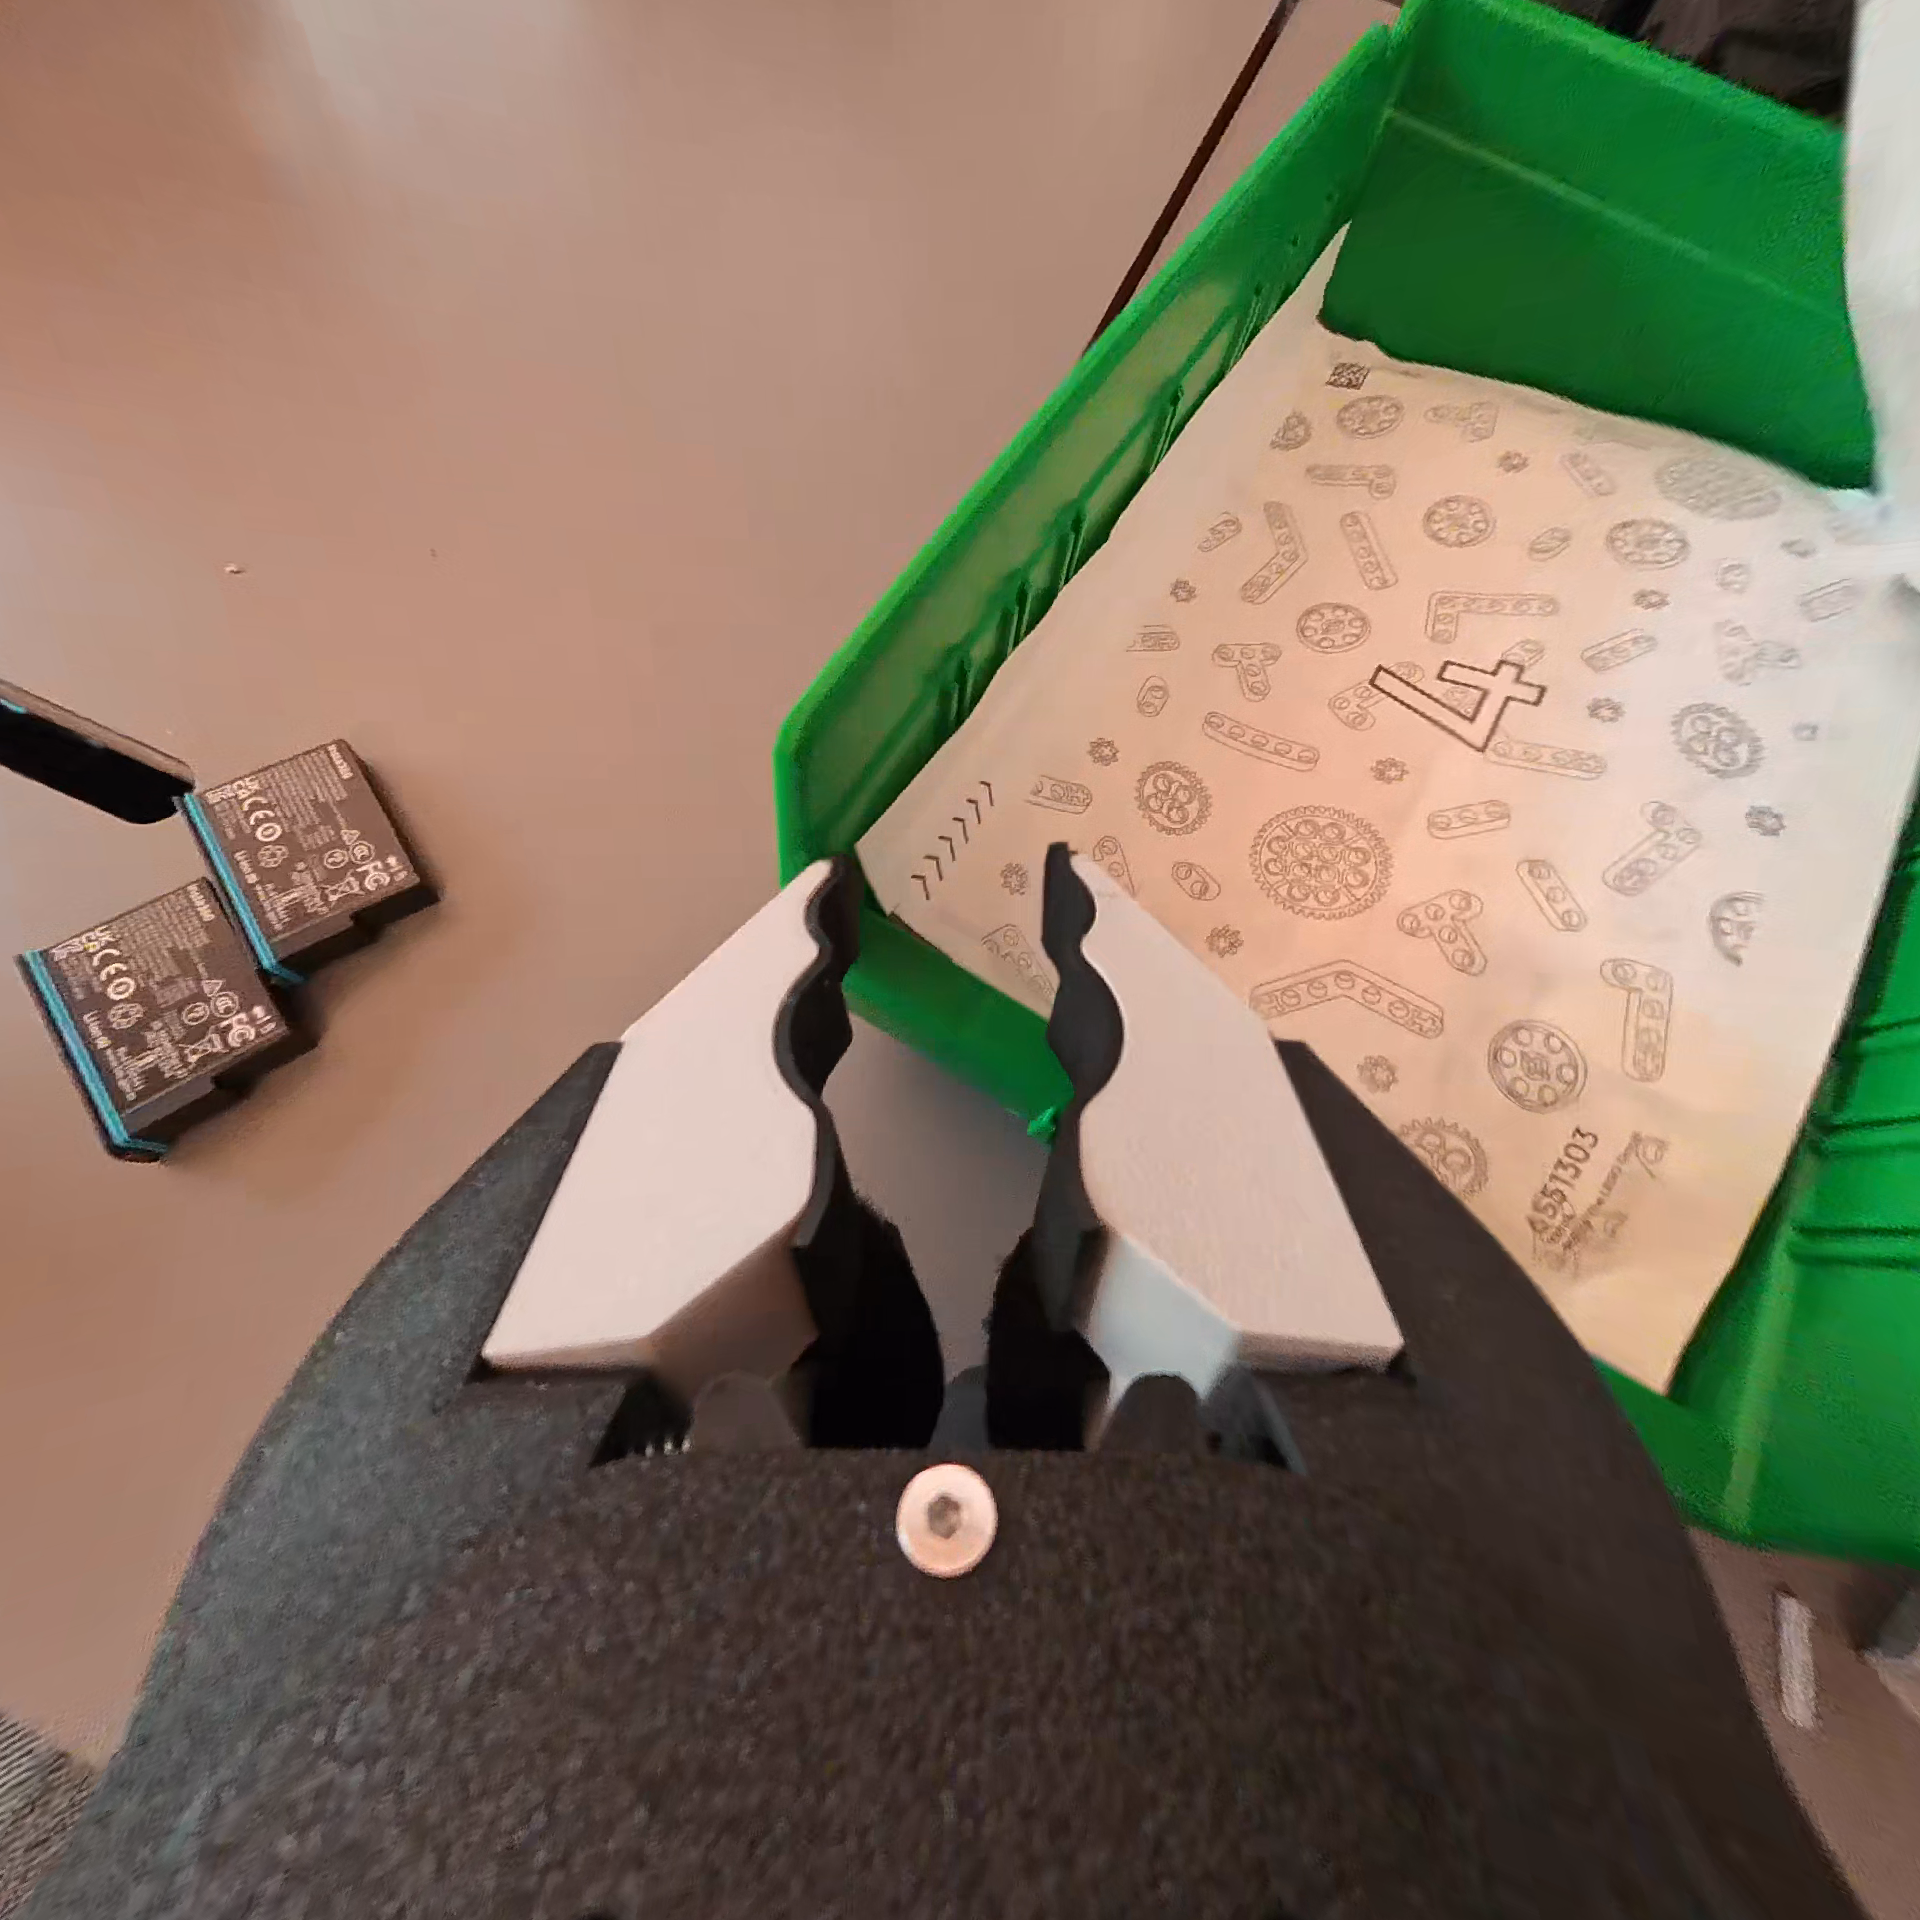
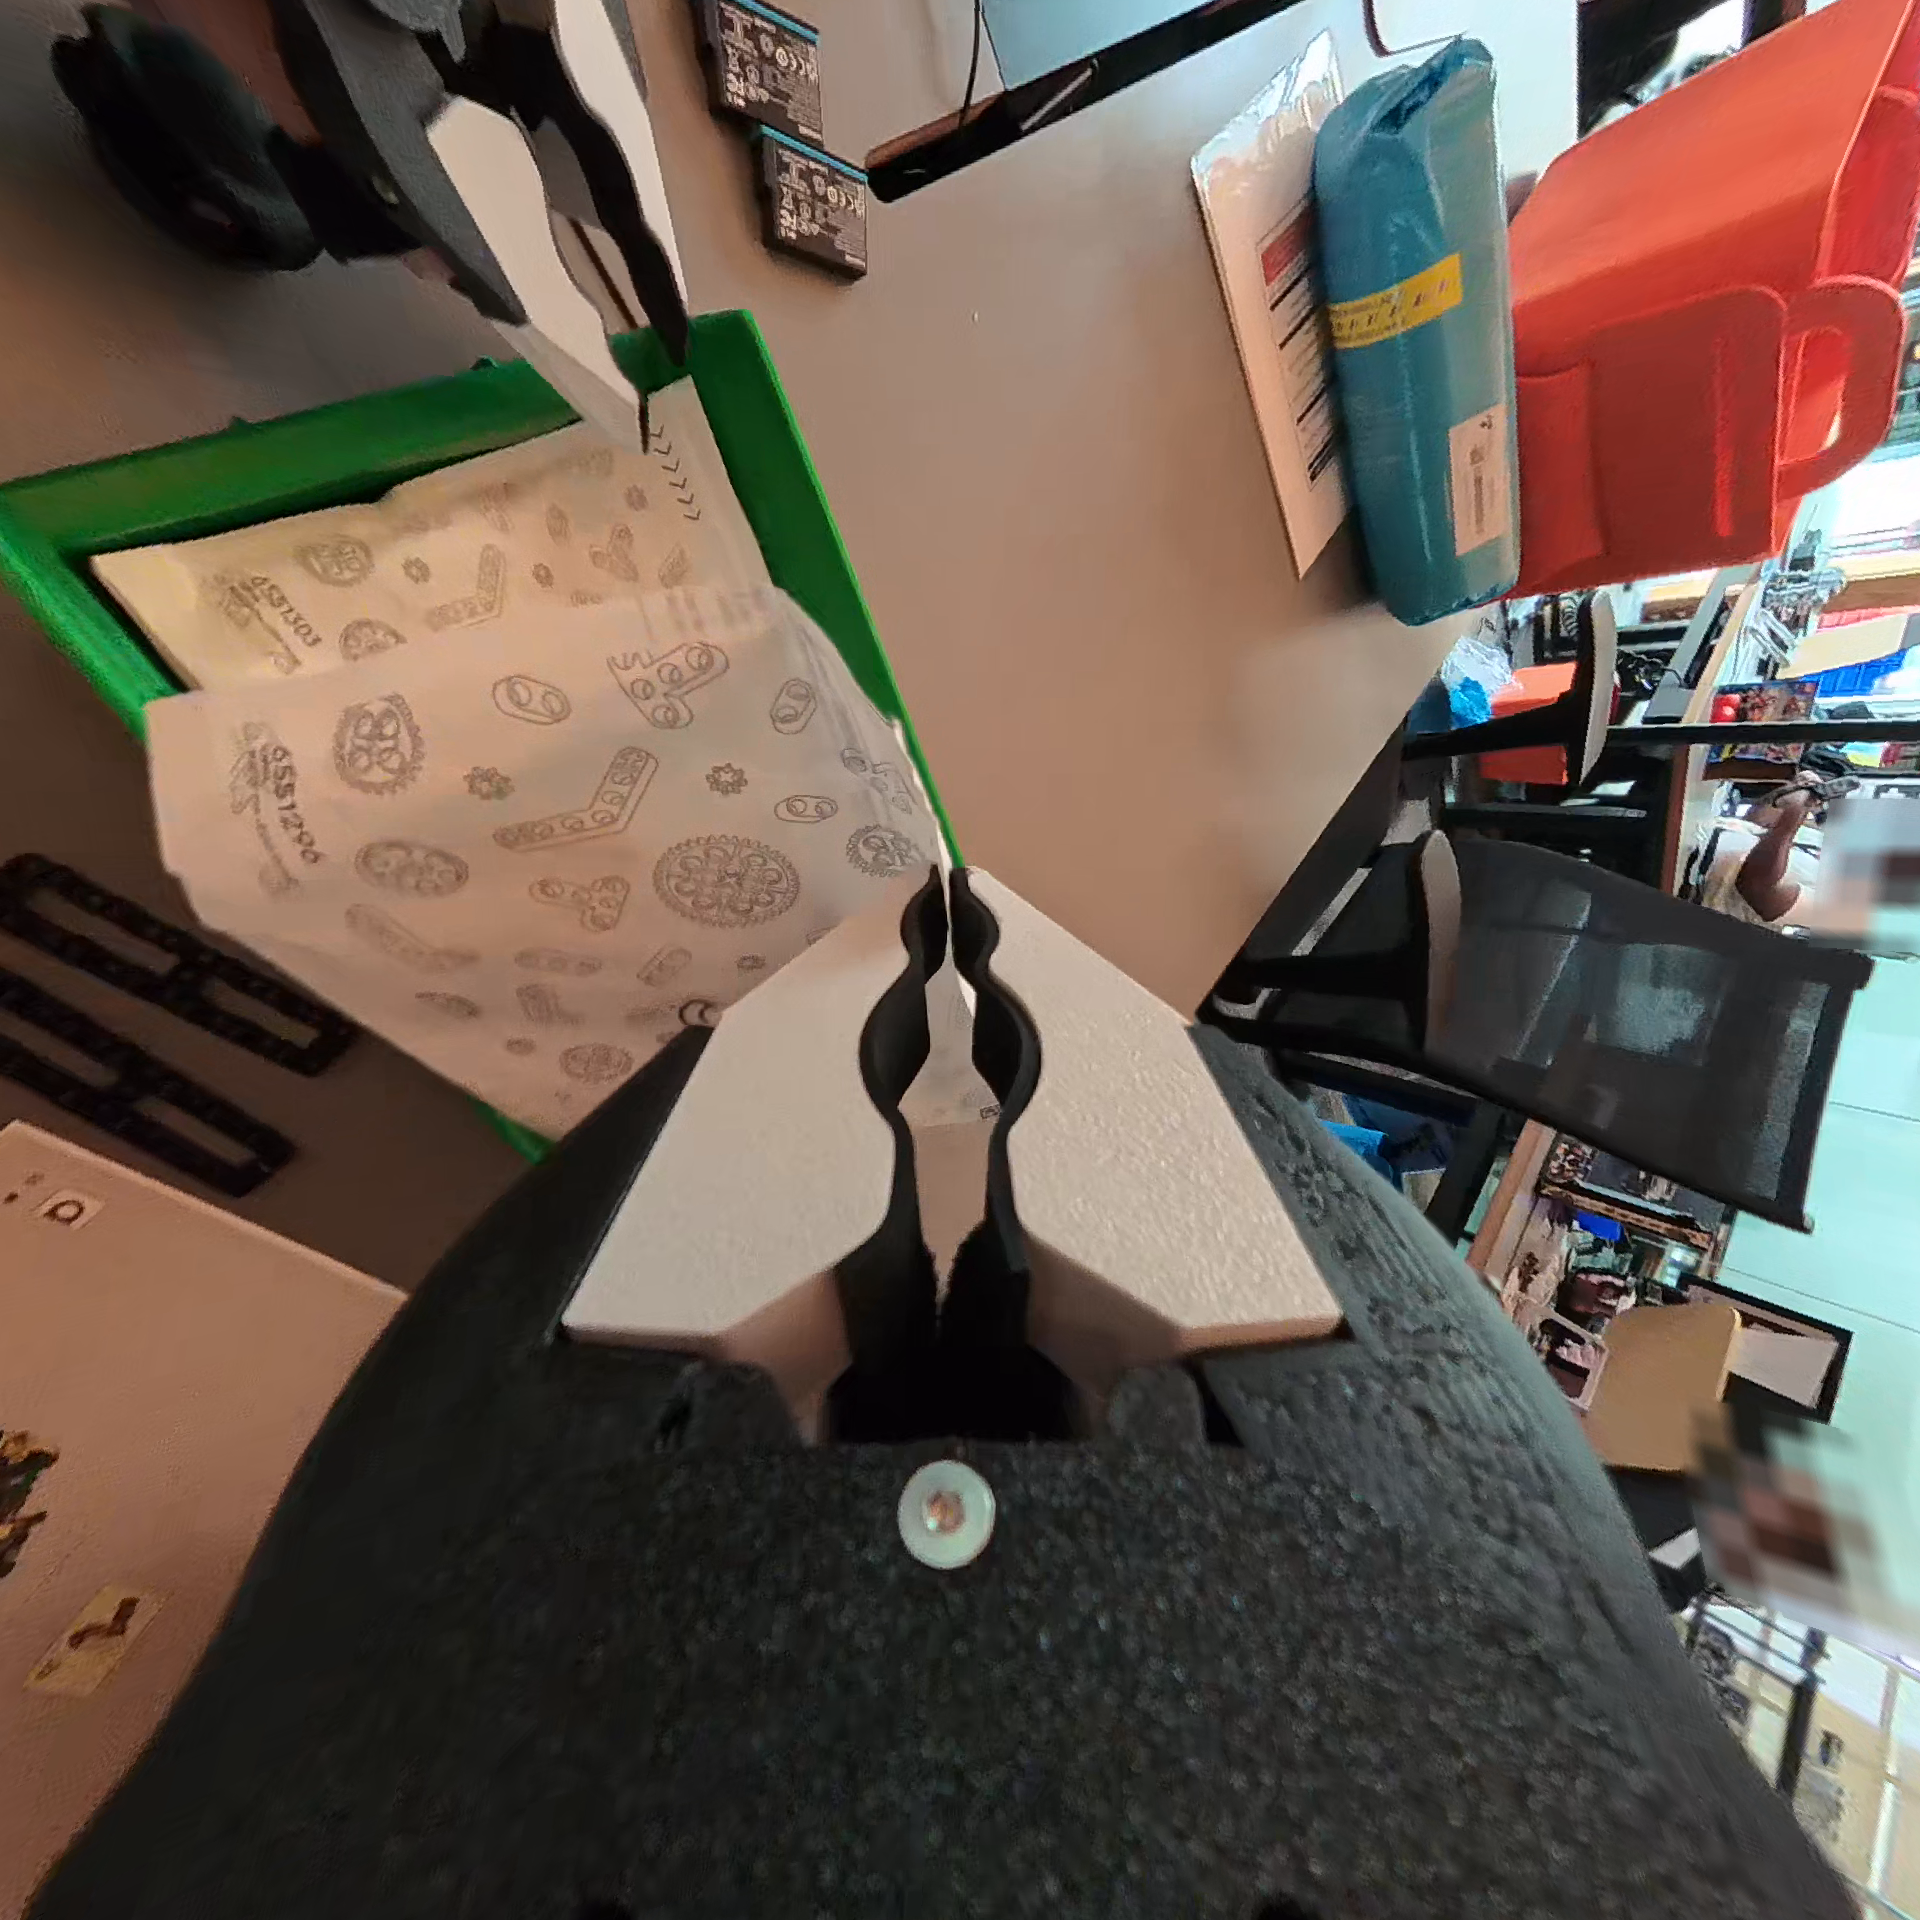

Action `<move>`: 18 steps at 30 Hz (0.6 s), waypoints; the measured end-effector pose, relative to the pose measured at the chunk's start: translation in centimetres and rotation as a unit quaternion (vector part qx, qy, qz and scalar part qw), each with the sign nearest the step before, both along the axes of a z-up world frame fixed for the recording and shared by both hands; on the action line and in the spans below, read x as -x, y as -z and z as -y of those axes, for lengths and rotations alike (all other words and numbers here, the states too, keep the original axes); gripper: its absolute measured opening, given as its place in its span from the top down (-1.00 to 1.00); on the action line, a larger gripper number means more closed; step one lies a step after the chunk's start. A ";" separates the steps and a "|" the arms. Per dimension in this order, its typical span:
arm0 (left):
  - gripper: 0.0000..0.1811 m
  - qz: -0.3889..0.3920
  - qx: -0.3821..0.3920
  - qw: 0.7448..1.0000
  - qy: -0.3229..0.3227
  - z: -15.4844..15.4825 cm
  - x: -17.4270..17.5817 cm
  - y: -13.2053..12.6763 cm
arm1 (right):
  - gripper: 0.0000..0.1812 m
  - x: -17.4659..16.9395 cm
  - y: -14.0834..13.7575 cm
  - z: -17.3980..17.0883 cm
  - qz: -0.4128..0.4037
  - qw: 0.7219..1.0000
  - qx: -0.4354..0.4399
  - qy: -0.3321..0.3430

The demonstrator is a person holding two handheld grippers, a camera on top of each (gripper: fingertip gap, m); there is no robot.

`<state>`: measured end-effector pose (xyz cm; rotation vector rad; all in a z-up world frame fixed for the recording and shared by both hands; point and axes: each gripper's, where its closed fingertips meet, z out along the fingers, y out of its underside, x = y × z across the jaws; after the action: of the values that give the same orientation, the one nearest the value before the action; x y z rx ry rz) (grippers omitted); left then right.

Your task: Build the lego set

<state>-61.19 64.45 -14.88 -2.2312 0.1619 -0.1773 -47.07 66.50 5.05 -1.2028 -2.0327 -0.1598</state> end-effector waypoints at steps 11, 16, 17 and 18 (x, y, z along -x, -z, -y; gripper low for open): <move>0.50 -0.150 0.033 0.988 0.023 -0.6 -1.0 1.9 | 1.00 -3.4 2.1 3.6 0.052 0.995 0.082 -0.015; 0.46 -0.140 0.033 0.986 0.082 -0.6 -1.7 0.5 | 1.00 -4.6 -0.2 3.2 0.038 0.998 0.059 0.004; 0.43 -0.135 0.042 0.986 0.086 -0.7 -1.5 0.7 | 1.00 -4.9 -0.5 3.2 0.040 0.998 0.054 0.007; 0.44 -0.133 0.049 0.987 0.079 -0.9 -1.0 0.9 | 1.00 -5.1 -0.8 3.2 0.043 0.998 0.051 0.010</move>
<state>-60.20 65.34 -15.75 -2.3331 0.4849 0.0297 -41.99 63.31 5.80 -1.3000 -2.1253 -0.1199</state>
